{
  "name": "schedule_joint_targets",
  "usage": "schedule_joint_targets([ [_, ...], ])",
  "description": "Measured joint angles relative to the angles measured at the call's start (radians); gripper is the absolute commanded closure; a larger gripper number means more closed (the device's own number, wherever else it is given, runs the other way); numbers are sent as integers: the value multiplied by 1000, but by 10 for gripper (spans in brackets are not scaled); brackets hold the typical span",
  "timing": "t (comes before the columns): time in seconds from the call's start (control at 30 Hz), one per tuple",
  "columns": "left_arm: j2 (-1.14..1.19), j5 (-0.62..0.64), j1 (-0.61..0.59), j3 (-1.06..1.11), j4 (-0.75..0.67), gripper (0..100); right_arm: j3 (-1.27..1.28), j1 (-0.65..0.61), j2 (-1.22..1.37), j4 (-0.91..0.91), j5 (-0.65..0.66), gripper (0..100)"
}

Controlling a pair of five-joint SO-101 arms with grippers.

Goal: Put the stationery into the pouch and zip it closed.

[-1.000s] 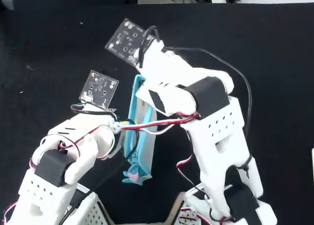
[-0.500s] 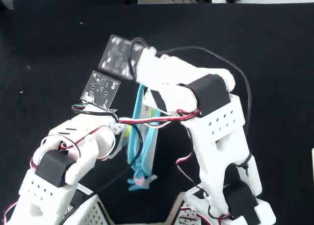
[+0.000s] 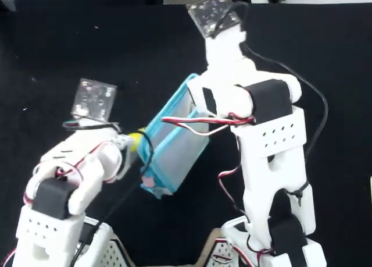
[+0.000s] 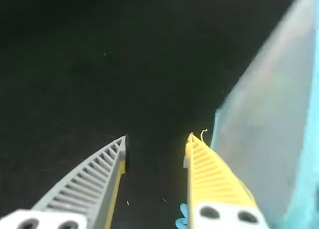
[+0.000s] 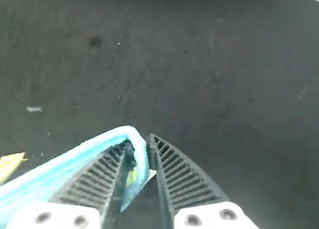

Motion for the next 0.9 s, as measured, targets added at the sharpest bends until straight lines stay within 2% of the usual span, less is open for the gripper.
schedule_joint_targets([
  [0.33, -351, -12, -11, 219, 17, 804, 0, 0, 0, -3, -15, 988],
  [0.43, -430, -75, -11, 292, 15, 804, 0, 3, 0, -3, -15, 988],
  [0.73, -339, -101, -6, 279, 51, 804, 0, 6, 0, -3, -15, 988],
  [0.9, -321, -101, 109, 221, 112, 804, 0, 6, 0, -3, -15, 987],
])
